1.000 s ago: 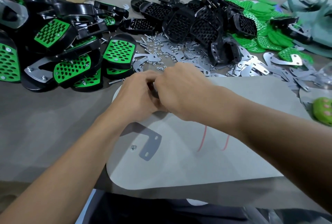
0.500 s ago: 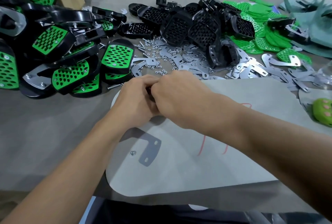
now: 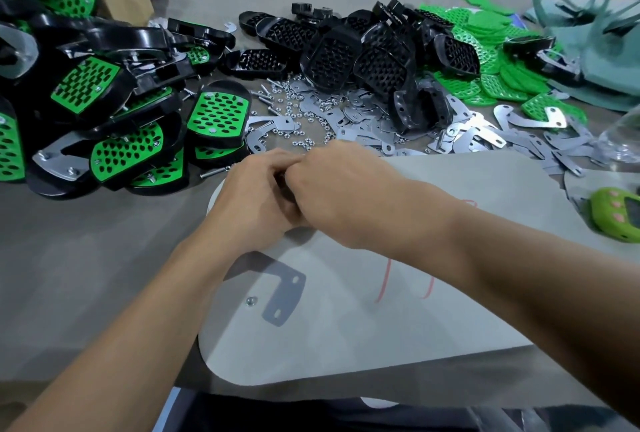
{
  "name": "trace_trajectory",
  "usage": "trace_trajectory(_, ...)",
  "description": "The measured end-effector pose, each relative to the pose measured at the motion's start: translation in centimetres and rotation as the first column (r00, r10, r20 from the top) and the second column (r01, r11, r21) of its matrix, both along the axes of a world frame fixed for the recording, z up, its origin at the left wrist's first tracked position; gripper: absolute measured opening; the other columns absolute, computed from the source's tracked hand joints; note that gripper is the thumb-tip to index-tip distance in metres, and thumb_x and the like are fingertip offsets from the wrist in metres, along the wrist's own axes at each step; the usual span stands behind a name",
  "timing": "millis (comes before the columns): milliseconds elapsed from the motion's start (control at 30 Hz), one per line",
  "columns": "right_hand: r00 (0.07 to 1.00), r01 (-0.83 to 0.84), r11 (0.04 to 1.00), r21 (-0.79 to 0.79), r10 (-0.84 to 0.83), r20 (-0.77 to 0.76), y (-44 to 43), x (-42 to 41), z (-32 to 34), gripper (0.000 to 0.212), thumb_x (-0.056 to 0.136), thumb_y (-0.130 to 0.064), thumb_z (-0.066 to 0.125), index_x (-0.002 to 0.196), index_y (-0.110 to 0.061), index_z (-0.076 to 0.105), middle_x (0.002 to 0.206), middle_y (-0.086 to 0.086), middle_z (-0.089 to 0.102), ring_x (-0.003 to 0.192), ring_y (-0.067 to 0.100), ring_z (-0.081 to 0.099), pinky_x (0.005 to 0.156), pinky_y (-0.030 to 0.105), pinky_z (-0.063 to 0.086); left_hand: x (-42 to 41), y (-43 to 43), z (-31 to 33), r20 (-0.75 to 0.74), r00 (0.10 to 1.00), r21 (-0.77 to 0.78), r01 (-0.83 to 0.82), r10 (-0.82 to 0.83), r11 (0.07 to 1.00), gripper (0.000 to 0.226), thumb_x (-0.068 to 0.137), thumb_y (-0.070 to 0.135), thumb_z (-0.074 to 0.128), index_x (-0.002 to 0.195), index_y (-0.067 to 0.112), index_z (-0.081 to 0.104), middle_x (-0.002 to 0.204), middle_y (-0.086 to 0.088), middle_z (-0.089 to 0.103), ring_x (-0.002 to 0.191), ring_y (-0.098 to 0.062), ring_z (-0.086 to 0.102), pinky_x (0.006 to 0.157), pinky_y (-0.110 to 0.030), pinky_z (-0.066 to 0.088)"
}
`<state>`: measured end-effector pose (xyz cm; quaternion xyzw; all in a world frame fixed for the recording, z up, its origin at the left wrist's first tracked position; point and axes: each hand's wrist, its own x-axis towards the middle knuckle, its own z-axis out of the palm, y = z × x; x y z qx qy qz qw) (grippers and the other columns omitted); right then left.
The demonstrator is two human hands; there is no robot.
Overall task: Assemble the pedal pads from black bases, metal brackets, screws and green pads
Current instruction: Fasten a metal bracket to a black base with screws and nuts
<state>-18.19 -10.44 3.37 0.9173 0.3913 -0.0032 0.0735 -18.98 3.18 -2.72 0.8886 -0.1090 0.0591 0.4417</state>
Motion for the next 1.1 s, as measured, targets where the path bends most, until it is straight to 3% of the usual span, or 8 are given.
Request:
trace_trajectory(267,0.989,0.084,0.997,0.000,-0.083,0.126,0.3,-0.4,-0.5,0.037,0.089,-0.015,0.050,0.064,-0.022,0.025,0.060,-0.003,0.026,0.050,0.017,0.020,0.048,0.030,0.013,0.1,0.1,-0.6,-0.018,1.000,-0.027,-0.010,0.010,1.000,0.036,0.049,0.031,0.071,0.076,0.054,0.066,0.090,0.026,0.068,0.084,-0.004,0.064,0.076,-0.029,0.052)
trace_trajectory(367,0.989,0.040,0.999,-0.017,-0.037,0.145,-0.4,0.3,-0.3,0.040,0.090,-0.020,0.054,0.063,-0.022,0.025,0.060,-0.003,0.025,0.048,0.017,0.021,0.046,0.030,0.013,0.2,0.0,-0.5,-0.020,1.000,-0.044,-0.006,0.005,0.999,0.047,0.039,0.049,0.075,0.077,0.072,0.060,0.088,0.038,0.063,0.078,0.009,0.059,0.071,-0.019,0.047)
trace_trajectory(433,0.994,0.012,1.000,-0.019,-0.010,0.113,-0.9,0.7,-0.3,0.028,0.090,-0.020,0.055,0.070,-0.023,0.035,0.060,-0.005,0.026,0.048,0.019,0.025,0.045,0.031,0.015,0.4,-0.1,-0.5,-0.031,0.999,-0.039,-0.020,0.019,0.999,0.048,0.033,0.059,0.073,0.077,0.073,0.060,0.090,0.034,0.065,0.080,0.004,0.060,0.071,-0.021,0.048)
trace_trajectory(533,0.992,-0.091,0.994,-0.066,0.096,0.077,-1.1,1.0,-0.3,0.008,0.090,-0.020,0.053,0.088,-0.026,0.048,0.063,-0.003,0.036,0.057,0.027,0.036,0.056,0.033,0.027,0.4,-0.1,-0.6,-0.043,0.999,-0.066,-0.036,0.033,0.997,0.053,0.031,0.058,0.073,0.083,0.066,0.065,0.089,0.029,0.067,0.077,0.006,0.061,0.071,-0.024,0.049)
trace_trajectory(667,0.962,-0.239,0.958,-0.161,0.256,0.098,-0.4,0.9,-0.2,0.022,0.090,-0.017,0.046,0.071,-0.025,0.039,0.060,-0.007,0.023,0.052,0.024,0.030,0.063,0.035,0.028,0.1,-0.1,-0.3,-0.037,0.999,-0.054,-0.006,0.004,0.999,0.047,0.038,0.048,0.075,0.077,0.070,0.061,0.083,0.034,0.065,0.070,0.014,0.057,0.060,-0.009,0.039)
trace_trajectory(800,0.986,-0.133,0.984,-0.120,0.143,0.083,-0.2,0.2,-0.1,0.037,0.091,-0.012,0.045,0.064,-0.023,0.023,0.060,-0.004,0.023,0.050,0.017,0.018,0.056,0.032,0.028,0.1,0.1,-0.5,-0.028,1.000,-0.041,-0.006,0.005,0.999,0.040,0.046,0.033,0.076,0.072,0.060,0.061,0.082,0.026,0.068,0.075,0.011,0.060,0.065,-0.010,0.043)
trace_trajectory(933,1.000,0.026,0.996,-0.083,-0.024,0.021,0.5,-0.1,0.3,0.034,0.093,-0.011,0.043,0.065,-0.021,0.026,0.064,-0.004,0.026,0.052,0.016,0.021,0.048,0.031,0.018,0.1,0.2,-0.7,-0.030,0.999,-0.032,-0.021,0.020,0.999,0.040,0.047,0.033,0.076,0.074,0.058,0.059,0.082,0.027,0.067,0.080,-0.002,0.064,0.071,-0.022,0.047)
trace_trajectory(1100,0.999,-0.011,0.991,-0.130,0.015,0.029,0.6,-0.5,0.5,0.025,0.095,-0.010,0.042,0.076,-0.023,0.035,0.066,-0.004,0.025,0.062,0.023,0.033,0.068,0.033,0.034,0.0,0.2,-0.5,-0.041,0.999,-0.027,-0.007,0.006,1.000,0.036,0.048,0.032,0.072,0.071,0.054,0.056,0.073,0.038,0.062,0.070,0.020,0.056,0.061,-0.005,0.037)
